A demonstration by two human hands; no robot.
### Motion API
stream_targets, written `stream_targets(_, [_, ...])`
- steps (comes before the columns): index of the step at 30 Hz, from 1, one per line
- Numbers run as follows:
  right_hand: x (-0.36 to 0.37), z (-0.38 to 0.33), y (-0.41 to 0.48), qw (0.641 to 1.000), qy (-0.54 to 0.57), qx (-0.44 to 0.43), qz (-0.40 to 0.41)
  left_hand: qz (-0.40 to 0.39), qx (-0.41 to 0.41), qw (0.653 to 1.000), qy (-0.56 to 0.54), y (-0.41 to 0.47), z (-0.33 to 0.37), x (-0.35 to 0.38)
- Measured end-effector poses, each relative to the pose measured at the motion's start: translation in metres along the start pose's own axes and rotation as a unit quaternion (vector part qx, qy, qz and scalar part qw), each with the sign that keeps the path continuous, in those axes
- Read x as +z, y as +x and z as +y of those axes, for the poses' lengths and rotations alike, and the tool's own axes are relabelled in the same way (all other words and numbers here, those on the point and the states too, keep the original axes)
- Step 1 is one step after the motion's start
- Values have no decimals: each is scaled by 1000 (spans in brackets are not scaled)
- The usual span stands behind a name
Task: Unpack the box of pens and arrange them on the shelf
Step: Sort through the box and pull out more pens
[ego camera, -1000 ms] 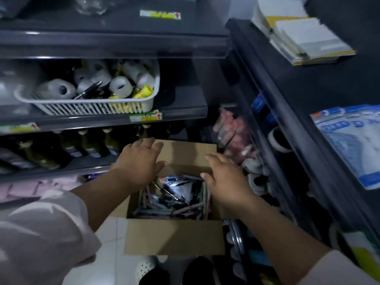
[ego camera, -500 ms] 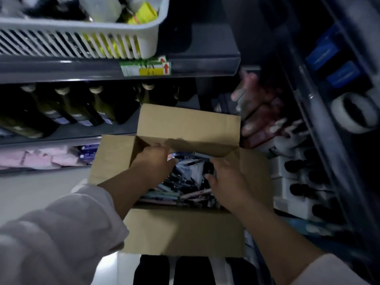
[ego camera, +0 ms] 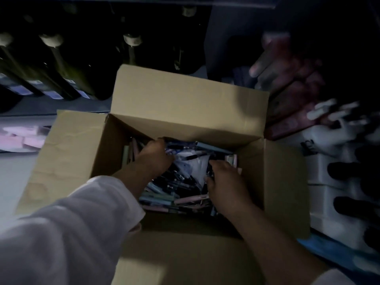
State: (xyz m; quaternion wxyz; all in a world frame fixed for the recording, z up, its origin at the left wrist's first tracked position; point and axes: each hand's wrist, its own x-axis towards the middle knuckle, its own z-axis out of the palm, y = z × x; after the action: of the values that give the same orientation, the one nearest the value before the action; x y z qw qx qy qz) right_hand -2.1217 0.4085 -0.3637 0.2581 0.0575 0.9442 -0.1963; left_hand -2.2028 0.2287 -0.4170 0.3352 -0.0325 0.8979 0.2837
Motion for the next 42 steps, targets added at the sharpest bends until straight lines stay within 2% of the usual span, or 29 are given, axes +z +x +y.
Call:
stream_targets(6, [12, 6, 13, 1000, -10, 1, 7, 28, -25, 999, 23, 22, -9, 17])
stream_targets(12, [19, 8, 21, 1000, -3, 12, 12, 15, -57, 997, -45, 24, -8, 30])
stream_targets(18, [23, 15, 26, 998, -31, 50, 31, -8, -65, 982, -175, 31, 1, 36])
stream_targets(21, [25, 17, 28, 997, -10, 67, 38, -40, -49, 986, -154, 29, 8, 41])
stream_targets(24, [26, 17, 30, 997, -5, 60, 46, 5, -5, 996, -91, 27, 13, 43])
stream_targets(26, [27, 19, 31, 997, 0, 57, 52, 5, 8, 995, -101, 27, 15, 45])
stream_targets(30, [28, 20, 31, 997, 11, 57, 57, -2, -24, 968, -248, 24, 14, 51])
stream_targets(34, [28, 20, 32, 996, 12, 55, 67, -46, -71, 919, -386, 18, 16, 53])
stream_targets(38, [28, 21, 31, 996, 18, 57, 61, -91, -94, 913, -387, 16, 20, 53])
stream_targets(42, [26, 21, 29, 996, 31, 59, 56, -93, -85, 910, -395, 12, 21, 53])
